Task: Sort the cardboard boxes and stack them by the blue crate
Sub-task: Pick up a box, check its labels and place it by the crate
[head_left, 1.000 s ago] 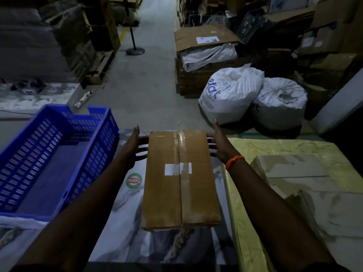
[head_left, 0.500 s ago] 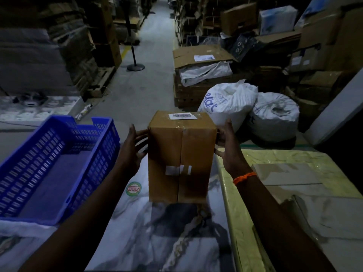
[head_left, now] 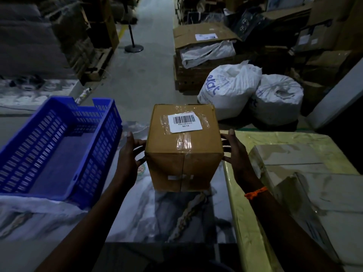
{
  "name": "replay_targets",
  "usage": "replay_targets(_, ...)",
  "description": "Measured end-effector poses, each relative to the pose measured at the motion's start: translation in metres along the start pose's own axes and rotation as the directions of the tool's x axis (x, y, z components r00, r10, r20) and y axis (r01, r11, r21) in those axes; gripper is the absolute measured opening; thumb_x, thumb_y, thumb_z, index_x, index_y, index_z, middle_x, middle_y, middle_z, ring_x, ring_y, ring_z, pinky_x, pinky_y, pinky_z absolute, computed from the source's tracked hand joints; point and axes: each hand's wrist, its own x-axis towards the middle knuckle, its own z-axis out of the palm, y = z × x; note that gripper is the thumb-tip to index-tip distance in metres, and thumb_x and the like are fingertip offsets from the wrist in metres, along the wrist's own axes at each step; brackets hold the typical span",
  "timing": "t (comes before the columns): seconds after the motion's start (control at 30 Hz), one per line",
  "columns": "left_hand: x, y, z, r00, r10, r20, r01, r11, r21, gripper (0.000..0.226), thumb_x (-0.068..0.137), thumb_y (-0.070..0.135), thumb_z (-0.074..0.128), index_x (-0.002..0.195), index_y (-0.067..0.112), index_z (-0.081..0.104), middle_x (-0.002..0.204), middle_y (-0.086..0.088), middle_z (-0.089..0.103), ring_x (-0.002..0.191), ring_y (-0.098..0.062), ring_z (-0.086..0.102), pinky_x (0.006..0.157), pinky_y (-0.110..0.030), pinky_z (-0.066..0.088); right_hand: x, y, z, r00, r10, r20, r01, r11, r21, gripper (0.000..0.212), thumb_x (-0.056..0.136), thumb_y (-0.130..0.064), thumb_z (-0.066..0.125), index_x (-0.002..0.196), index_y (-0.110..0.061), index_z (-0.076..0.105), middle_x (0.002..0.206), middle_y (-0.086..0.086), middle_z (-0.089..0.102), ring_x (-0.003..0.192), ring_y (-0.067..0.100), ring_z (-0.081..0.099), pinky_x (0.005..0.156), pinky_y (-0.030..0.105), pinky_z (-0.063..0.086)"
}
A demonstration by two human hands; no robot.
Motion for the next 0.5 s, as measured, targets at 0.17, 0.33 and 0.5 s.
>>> replay_targets(0.17, 0.018, 0.009, -0.001, 0.989, 0.145, -0.008, -0.139, 0.957, 0.255, 0.058, 0.103, 0.065, 0.033, 0.117, 0.019, 0.066, 0.124, -0.001, 0.069, 0.115, -0.017, 0.065, 0.100, -0.041, 0.052, 0.024, -0.011, -0.005, 0.994, -0.083, -0.069, 0.072, 0.987, -0.144, 0.054, 0.099, -0.069, 0.044, 0.118, -0.025, 0.066, 0.113, 0.001, 0.071, 0.104, 0.017, 0.068, 0.092, 0.043, 0.056)
replay_targets(0.33, 0.047, 0.051, 0.045, 0.830, 0.415, 0.373, -0.545, 0.463, 0.699, 0.036, 0.106, 0.030, 0.051, 0.138, 0.014, 0.057, 0.141, -0.011, 0.054, 0.126, -0.019, 0.051, 0.101, -0.030, 0.043, 0.058, -0.043, 0.027, 0.878, -0.464, 0.116, 0.418, 0.627, -0.658, 0.051, 0.101, -0.044, 0.060, 0.142, -0.015, 0.054, 0.143, 0.013, 0.055, 0.132, 0.028, 0.050, 0.107, 0.041, 0.043)
replay_targets(0.5, 0.077, 0.041, 0.079, 0.801, 0.083, 0.593, -0.596, 0.012, 0.803, 0.070, 0.103, 0.057, 0.020, 0.161, 0.017, 0.026, 0.169, -0.009, 0.019, 0.156, -0.028, 0.014, 0.123, -0.047, 0.014, 0.079, -0.038, 0.069, 0.880, -0.247, 0.406, 0.463, 0.252, -0.850, 0.066, 0.108, -0.054, 0.033, 0.162, -0.018, 0.026, 0.171, 0.011, 0.021, 0.158, 0.031, 0.015, 0.126, 0.050, 0.015)
